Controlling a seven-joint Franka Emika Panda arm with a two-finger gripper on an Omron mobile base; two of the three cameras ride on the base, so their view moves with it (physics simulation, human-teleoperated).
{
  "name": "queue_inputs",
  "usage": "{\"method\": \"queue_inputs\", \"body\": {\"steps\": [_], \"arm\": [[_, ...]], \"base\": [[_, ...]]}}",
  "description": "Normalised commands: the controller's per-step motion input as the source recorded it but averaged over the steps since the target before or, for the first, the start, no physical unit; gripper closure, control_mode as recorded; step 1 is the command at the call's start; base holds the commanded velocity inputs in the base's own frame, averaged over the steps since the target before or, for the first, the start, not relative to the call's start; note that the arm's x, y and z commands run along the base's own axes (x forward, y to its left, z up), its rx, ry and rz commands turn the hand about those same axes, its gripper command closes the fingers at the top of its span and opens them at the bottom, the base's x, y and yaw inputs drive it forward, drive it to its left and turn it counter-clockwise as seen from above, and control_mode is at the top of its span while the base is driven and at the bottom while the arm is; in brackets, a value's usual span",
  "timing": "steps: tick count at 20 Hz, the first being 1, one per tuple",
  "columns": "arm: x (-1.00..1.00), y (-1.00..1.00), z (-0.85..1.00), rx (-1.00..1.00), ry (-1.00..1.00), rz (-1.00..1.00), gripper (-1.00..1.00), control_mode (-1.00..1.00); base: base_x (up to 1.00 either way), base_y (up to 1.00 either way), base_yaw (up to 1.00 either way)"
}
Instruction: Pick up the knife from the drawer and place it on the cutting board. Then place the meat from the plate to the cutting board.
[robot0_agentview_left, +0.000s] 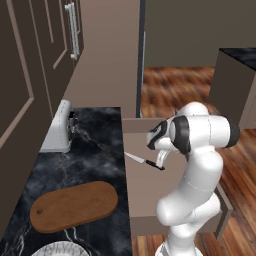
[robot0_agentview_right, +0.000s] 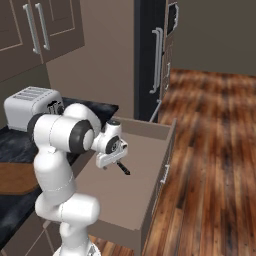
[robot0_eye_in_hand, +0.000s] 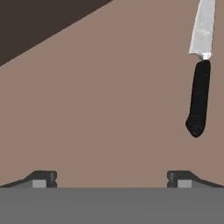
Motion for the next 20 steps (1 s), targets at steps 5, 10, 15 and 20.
{"method": "queue_inputs", "body": {"steps": [5,10,15,20], "arm": [[0.33,-0.08,-0.32,0.00,0.00,0.01,-1.00,-1.00],[0.31,-0.16,-0.33,0.00,0.00,0.02,-1.00,-1.00],[0.28,-0.14,-0.31,0.00,0.00,0.03,-1.00,-1.00],[0.17,-0.01,-0.16,0.00,0.00,0.01,-1.00,-1.00]], "base": [[0.00,0.00,0.00],[0.00,0.00,0.00],[0.00,0.00,0.00],[0.00,0.00,0.00]]}}
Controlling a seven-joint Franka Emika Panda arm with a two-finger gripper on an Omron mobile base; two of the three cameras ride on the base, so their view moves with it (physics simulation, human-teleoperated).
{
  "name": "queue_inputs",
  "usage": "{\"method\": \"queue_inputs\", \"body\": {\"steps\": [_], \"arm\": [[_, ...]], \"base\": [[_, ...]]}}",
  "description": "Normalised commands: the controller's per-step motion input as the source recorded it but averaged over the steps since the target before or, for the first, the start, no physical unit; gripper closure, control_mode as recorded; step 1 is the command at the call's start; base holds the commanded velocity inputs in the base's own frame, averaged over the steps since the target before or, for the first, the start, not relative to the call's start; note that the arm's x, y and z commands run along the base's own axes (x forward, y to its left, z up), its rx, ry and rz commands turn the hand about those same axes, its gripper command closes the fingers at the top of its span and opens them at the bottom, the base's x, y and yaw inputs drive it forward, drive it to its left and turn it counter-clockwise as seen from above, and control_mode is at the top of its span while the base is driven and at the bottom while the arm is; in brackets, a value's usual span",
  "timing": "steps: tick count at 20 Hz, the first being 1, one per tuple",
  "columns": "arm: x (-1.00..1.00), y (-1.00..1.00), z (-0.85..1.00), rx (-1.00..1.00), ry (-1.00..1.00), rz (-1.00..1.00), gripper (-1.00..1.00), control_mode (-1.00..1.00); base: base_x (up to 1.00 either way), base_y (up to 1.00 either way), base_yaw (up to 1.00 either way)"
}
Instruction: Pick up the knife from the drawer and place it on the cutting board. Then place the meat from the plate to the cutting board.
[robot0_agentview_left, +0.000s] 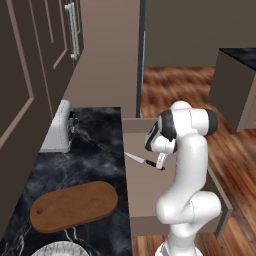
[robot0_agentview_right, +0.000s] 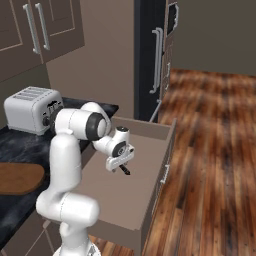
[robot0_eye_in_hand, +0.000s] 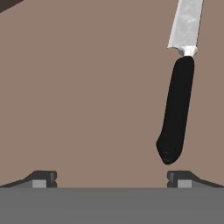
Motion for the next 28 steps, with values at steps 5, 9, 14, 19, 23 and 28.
{"method": "queue_inputs", "body": {"steps": [5,9,14,19,23,28], "arm": [[0.03,0.00,0.00,0.00,0.00,0.00,-1.00,-1.00],[0.26,0.00,-0.10,0.00,0.00,-0.01,-1.00,-1.00],[0.23,0.00,-0.11,0.00,0.00,-0.01,-1.00,-1.00],[0.23,0.00,-0.16,0.00,0.00,0.00,-1.00,-1.00],[0.14,0.00,-0.22,0.00,0.00,0.00,-1.00,-1.00],[0.14,0.00,-0.27,0.00,0.00,0.00,-1.00,-1.00]], "base": [[0.00,0.00,0.00],[0.00,0.00,0.00],[0.00,0.00,0.00],[0.00,0.00,0.00],[0.00,0.00,0.00],[0.00,0.00,0.00]]}}
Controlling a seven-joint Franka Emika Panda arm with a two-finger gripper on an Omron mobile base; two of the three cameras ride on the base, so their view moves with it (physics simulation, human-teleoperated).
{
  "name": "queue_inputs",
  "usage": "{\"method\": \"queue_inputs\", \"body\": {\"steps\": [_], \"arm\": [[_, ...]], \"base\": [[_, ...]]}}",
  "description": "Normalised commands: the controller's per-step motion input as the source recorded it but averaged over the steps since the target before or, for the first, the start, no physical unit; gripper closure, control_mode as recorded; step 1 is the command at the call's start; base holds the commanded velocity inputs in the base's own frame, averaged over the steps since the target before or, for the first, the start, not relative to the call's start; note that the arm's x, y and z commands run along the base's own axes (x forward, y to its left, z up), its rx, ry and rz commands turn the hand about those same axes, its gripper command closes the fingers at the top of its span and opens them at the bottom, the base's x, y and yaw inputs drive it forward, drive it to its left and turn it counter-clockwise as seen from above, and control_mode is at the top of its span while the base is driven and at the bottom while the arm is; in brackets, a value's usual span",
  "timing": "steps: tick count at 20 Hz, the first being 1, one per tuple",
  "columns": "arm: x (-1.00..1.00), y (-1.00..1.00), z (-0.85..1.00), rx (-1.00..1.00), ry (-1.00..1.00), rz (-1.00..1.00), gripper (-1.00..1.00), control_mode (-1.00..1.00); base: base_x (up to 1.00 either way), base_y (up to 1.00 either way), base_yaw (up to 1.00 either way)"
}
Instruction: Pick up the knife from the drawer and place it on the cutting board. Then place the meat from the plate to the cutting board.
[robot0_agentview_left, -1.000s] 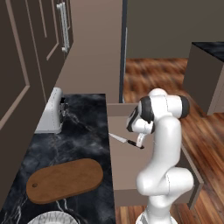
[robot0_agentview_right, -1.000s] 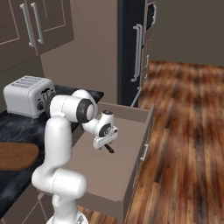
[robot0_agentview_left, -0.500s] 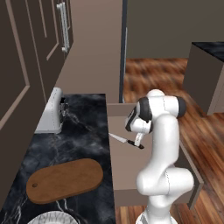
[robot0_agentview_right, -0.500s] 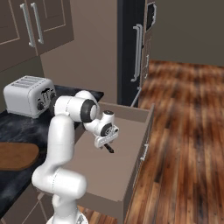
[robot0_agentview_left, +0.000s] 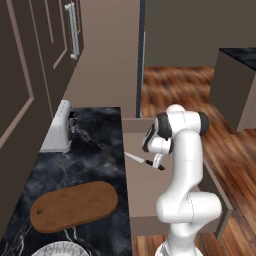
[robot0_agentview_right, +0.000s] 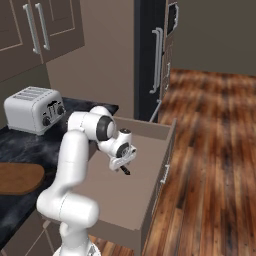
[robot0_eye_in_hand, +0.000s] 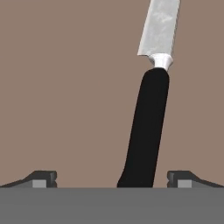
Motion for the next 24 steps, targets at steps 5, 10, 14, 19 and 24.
{"method": "queue_inputs", "body": {"steps": [5,10,14,19,24], "arm": [[0.05,0.00,-0.32,0.00,0.00,0.00,-1.00,-1.00],[0.05,0.00,-0.33,0.00,0.00,0.00,-1.00,-1.00],[0.17,0.00,-0.23,0.00,0.00,0.00,-1.00,-1.00],[0.11,0.00,-0.01,0.00,0.00,0.00,-1.00,-1.00],[0.08,0.00,0.16,0.00,0.00,-0.08,-1.00,-1.00]], "base": [[0.00,0.00,0.00],[0.00,0.00,0.00],[0.00,0.00,0.00],[0.00,0.00,0.00],[0.00,0.00,0.00]]}}
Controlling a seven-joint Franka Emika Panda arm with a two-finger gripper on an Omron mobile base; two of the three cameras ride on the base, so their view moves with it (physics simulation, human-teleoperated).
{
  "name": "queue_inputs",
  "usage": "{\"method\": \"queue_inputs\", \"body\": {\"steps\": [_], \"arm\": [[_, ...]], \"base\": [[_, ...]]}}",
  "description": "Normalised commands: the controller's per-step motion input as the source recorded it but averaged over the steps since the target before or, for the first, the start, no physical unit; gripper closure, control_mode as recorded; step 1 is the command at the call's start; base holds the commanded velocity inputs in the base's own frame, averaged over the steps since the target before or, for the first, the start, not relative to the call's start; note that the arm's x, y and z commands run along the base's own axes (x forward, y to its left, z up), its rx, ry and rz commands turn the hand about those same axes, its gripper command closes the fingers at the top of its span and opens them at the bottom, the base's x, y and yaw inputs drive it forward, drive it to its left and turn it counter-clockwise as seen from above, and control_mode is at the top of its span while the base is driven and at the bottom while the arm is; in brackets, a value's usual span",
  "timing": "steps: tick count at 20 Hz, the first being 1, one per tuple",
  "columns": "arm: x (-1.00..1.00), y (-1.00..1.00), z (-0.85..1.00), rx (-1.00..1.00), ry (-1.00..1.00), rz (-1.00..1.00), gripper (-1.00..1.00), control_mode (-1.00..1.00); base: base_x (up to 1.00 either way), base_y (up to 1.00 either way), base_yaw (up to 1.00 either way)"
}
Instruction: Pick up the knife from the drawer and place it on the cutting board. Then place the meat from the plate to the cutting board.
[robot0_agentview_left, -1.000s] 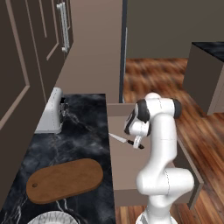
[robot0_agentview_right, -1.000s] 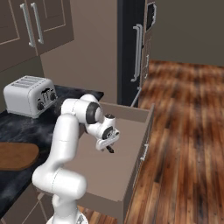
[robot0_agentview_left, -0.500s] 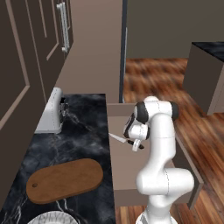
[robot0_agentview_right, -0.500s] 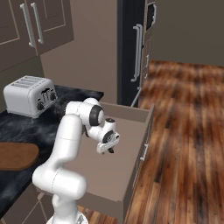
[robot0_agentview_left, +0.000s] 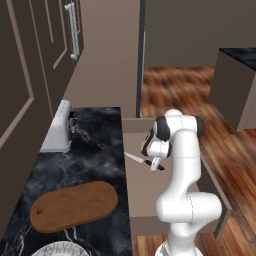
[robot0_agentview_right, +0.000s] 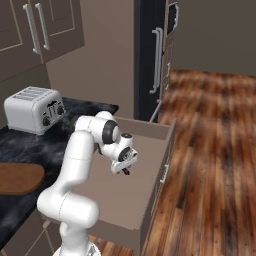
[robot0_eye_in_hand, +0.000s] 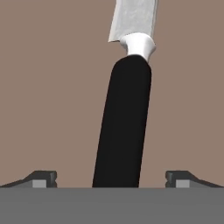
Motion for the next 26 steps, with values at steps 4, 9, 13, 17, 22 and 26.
{"method": "queue_inputs", "body": {"steps": [4,9,13,17,22,26], "arm": [[0.24,0.00,0.05,0.00,0.00,-0.09,-1.00,-1.00],[0.28,0.00,-0.20,-0.02,0.03,0.00,-1.00,-1.00],[0.08,0.00,-0.44,-0.04,0.06,0.00,-1.00,-1.00],[0.00,0.00,-0.59,-0.06,0.05,0.00,-1.00,-1.00],[0.00,0.00,-0.20,-0.01,0.01,0.00,1.00,-1.00],[0.00,0.00,0.00,0.00,0.00,0.00,1.00,-1.00]], "base": [[0.00,0.00,0.00],[0.00,0.00,0.00],[0.00,0.00,0.00],[0.00,0.00,0.00],[0.00,0.00,0.00],[0.00,0.00,0.00]]}}
